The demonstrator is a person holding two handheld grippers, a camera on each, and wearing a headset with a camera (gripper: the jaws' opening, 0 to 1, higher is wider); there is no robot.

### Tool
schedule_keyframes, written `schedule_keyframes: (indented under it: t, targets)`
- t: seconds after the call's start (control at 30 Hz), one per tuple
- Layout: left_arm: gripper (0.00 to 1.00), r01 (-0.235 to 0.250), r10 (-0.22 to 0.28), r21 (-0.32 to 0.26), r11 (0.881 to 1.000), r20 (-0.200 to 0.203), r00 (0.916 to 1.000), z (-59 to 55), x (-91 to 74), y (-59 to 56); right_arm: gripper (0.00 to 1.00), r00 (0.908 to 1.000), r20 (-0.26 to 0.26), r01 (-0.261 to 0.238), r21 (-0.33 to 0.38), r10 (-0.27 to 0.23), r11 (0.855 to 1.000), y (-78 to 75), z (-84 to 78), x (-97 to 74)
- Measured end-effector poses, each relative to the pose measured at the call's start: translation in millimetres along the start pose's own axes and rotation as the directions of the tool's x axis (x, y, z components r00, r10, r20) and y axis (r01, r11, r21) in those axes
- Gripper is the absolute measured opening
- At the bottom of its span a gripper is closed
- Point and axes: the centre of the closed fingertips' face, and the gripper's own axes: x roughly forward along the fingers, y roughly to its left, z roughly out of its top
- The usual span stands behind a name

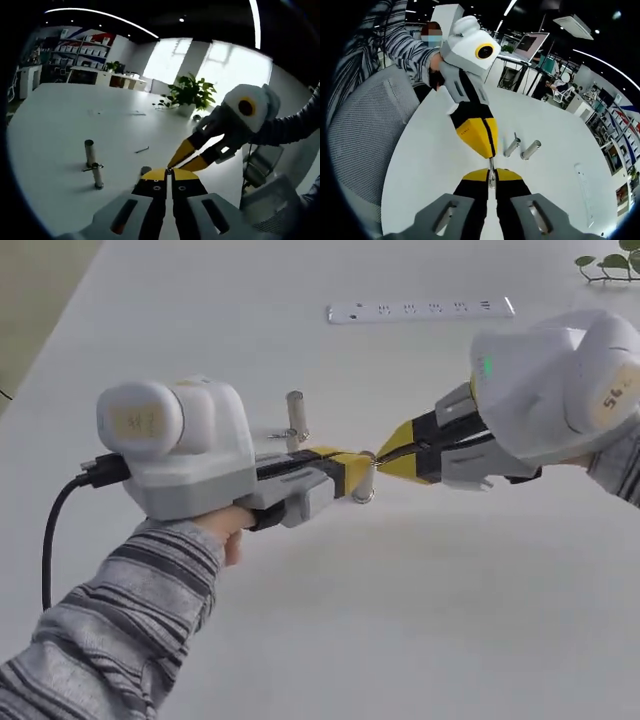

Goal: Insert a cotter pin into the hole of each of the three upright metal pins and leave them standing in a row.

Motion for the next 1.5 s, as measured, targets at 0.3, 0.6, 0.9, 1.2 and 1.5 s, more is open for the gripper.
schedule_keyframes:
  t: [0.3, 0.6, 0.9, 1.2, 1.5]
  targets:
    - [0.0, 0.024, -0.017, 0.172, 0.985, -0.038, 0.9991, -9.0, -9.9, 4.1, 0.08, 0.9923, 0.113, -0.091, 0.376, 0.052, 0.922, 5.5, -8.2, -3.1]
    - [0.0, 0.125, -0.116, 0.247, 0.961, -0.051, 0.9919, -14.7, -17.7, -10.0, 0.13, 0.975, 0.188, -0.195, 0.472, 0.118, 0.86, 20.6, -12.3, -3.8]
    - [0.0, 0.223, -0.215, 0.206, 0.953, -0.061, 0.9748, -20.3, -25.5, -23.3, 0.13, 0.9453, 0.255, -0.309, 0.499, 0.204, 0.81, 43.5, -8.1, -4.3]
    - [0.0, 0.268, -0.267, 0.146, 0.952, -0.025, 0.9634, -18.4, -28.4, -34.0, 0.1, 0.9189, 0.306, -0.379, 0.511, 0.249, 0.771, 59.6, 0.8, -2.1]
    - [0.0, 0.277, -0.275, 0.122, 0.953, -0.032, 0.9609, -24.0, -27.5, -37.9, 0.01, 0.9091, 0.323, -0.399, 0.494, 0.263, 0.772, 65.4, 8.0, -3.8]
